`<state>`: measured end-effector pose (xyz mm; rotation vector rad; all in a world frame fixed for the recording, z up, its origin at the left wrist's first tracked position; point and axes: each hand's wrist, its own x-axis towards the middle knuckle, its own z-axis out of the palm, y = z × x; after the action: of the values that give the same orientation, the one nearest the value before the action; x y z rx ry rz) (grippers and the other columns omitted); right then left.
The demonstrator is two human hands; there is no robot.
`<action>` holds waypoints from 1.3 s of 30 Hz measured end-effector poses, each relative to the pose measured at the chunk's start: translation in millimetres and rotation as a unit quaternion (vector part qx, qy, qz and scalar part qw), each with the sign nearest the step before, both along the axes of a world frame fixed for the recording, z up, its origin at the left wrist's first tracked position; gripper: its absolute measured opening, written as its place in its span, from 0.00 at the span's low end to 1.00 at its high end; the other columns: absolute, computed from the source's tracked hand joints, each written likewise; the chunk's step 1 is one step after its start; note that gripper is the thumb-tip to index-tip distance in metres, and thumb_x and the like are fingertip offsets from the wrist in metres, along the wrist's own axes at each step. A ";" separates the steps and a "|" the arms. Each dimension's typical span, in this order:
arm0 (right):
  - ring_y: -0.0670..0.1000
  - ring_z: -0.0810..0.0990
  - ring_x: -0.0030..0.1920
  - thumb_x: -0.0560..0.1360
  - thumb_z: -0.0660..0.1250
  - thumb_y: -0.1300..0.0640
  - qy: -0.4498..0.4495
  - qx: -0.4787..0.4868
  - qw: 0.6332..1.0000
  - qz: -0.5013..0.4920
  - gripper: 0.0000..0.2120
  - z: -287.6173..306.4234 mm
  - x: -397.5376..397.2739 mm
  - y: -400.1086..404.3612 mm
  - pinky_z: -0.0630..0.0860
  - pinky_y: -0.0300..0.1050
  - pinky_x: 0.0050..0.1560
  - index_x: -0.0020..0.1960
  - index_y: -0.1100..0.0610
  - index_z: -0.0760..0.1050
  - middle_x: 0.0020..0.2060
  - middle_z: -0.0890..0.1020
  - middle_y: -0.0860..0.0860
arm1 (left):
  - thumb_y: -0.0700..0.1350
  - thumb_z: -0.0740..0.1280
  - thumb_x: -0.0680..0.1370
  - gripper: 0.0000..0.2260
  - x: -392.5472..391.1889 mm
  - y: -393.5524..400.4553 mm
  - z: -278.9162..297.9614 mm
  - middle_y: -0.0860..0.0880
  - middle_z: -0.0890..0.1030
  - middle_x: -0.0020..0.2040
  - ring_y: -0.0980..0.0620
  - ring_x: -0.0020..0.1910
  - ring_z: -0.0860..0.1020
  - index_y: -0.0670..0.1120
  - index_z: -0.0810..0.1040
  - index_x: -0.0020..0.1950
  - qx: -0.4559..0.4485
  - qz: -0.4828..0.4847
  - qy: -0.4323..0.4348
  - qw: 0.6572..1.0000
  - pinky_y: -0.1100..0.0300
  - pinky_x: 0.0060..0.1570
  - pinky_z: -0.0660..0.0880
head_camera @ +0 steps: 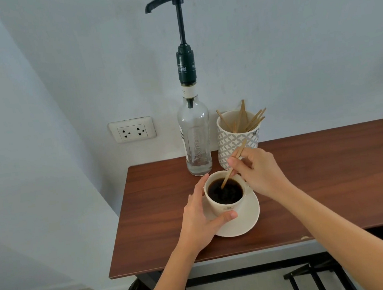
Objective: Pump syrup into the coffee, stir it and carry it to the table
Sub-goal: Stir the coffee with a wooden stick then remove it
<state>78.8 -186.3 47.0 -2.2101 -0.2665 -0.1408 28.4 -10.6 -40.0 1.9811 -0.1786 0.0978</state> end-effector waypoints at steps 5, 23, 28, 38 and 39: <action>0.37 0.82 0.33 0.80 0.65 0.54 0.034 -0.033 0.999 0.002 0.07 10.0 1.2 -16.4 0.69 0.29 0.40 0.45 0.55 0.79 0.33 0.86 0.49 | 0.66 0.78 0.65 0.40 -0.1 -0.1 1.6 0.68 0.74 0.69 0.58 0.73 0.70 0.77 0.59 0.70 0.005 0.000 -0.004 1.000 0.43 0.75 0.67; 0.34 0.81 0.32 0.79 0.67 0.56 -0.015 0.005 1.000 0.010 0.06 0.0 -0.4 2.2 0.70 0.21 0.40 0.45 0.56 0.80 0.33 0.86 0.48 | 0.68 0.78 0.65 0.41 0.8 0.1 -2.5 0.65 0.76 0.69 0.56 0.72 0.72 0.73 0.60 0.73 -0.007 -0.002 -0.008 1.000 0.40 0.74 0.67; 0.37 0.80 0.32 0.80 0.65 0.53 -0.016 -0.096 0.995 0.009 0.07 15.7 3.7 -17.7 0.69 0.27 0.37 0.45 0.52 0.77 0.33 0.85 0.47 | 0.67 0.77 0.65 0.40 0.7 -0.2 0.3 0.69 0.73 0.70 0.60 0.73 0.70 0.77 0.59 0.70 0.005 -0.001 -0.012 1.000 0.43 0.76 0.66; 0.40 0.77 0.31 0.79 0.66 0.55 -0.086 -0.094 0.991 0.048 0.08 17.9 0.9 2.7 0.72 0.31 0.37 0.45 0.57 0.81 0.33 0.83 0.49 | 0.68 0.77 0.64 0.41 2.0 0.1 -3.0 0.67 0.74 0.71 0.56 0.73 0.71 0.73 0.61 0.73 -0.002 -0.001 -0.013 1.000 0.42 0.74 0.68; 0.41 0.79 0.32 0.79 0.66 0.54 -0.075 -0.121 0.989 0.039 0.08 20.1 3.1 -4.2 0.75 0.35 0.39 0.45 0.56 0.81 0.33 0.83 0.48 | 0.68 0.78 0.65 0.41 1.9 0.2 -2.9 0.67 0.73 0.71 0.56 0.73 0.71 0.73 0.61 0.73 -0.001 -0.002 -0.014 1.000 0.42 0.74 0.67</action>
<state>81.9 -190.4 67.1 -2.4286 -0.4761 -0.2439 30.4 -10.4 -42.9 1.9783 -0.2000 0.1239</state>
